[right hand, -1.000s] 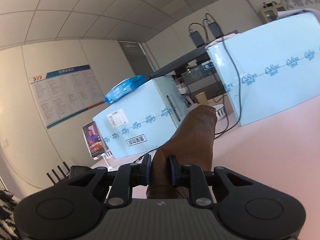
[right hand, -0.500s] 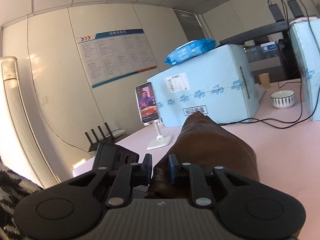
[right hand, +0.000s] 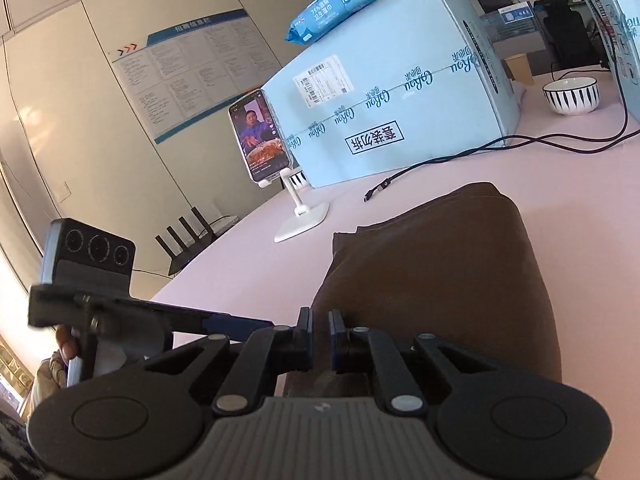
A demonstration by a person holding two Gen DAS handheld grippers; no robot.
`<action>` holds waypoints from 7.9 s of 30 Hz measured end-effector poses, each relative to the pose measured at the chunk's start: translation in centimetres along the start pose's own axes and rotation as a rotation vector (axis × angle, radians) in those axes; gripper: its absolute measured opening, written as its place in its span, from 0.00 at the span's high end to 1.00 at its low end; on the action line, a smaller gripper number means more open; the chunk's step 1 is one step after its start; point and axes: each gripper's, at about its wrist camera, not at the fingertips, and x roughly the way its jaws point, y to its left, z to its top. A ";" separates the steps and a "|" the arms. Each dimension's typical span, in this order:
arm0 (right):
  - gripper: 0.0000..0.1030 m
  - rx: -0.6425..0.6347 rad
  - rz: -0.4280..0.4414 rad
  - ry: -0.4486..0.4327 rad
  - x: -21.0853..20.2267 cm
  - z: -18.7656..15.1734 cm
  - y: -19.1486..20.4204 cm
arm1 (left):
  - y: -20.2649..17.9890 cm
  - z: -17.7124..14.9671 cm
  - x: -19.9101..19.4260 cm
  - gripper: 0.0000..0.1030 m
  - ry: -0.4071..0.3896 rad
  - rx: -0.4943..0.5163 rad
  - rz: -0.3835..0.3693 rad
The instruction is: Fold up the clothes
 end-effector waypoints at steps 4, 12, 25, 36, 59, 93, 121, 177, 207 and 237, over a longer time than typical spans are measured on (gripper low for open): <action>0.44 -0.018 -0.010 -0.176 -6.1 1.8 -0.2 | 0.5 1.1 0.3 0.00 -0.067 -0.081 0.011; 0.38 0.061 0.135 0.144 -5.5 -1.3 -1.9 | 2.6 5.5 6.5 0.00 -0.038 -0.142 0.044; 0.26 0.026 0.175 -0.016 -10.1 -0.9 -2.2 | -3.4 6.5 4.7 0.00 -0.006 0.097 0.019; 0.18 0.187 0.195 0.066 -10.7 -2.1 -5.8 | -2.6 1.0 4.7 0.00 0.166 0.040 0.040; 0.37 0.386 0.031 0.169 -3.0 -0.6 -9.8 | 1.6 2.5 6.1 0.01 0.058 -0.088 0.065; 0.62 0.170 0.153 0.092 2.6 1.2 -2.5 | 3.0 1.0 -4.8 0.81 -0.302 -0.155 0.277; 0.60 0.174 0.192 0.340 16.9 1.0 5.3 | 10.2 -1.6 -16.9 0.73 -0.423 -0.345 0.466; 0.39 0.012 -0.739 -0.070 -1.9 6.4 -6.1 | -7.3 7.0 14.7 0.50 -0.136 0.345 0.655; 0.00 0.045 -0.976 0.001 2.4 6.7 -14.6 | -2.7 7.8 23.4 0.02 -0.125 0.300 0.889; 0.00 0.042 -0.973 0.012 2.4 6.7 -14.6 | -2.7 7.8 23.6 0.00 -0.128 0.297 0.922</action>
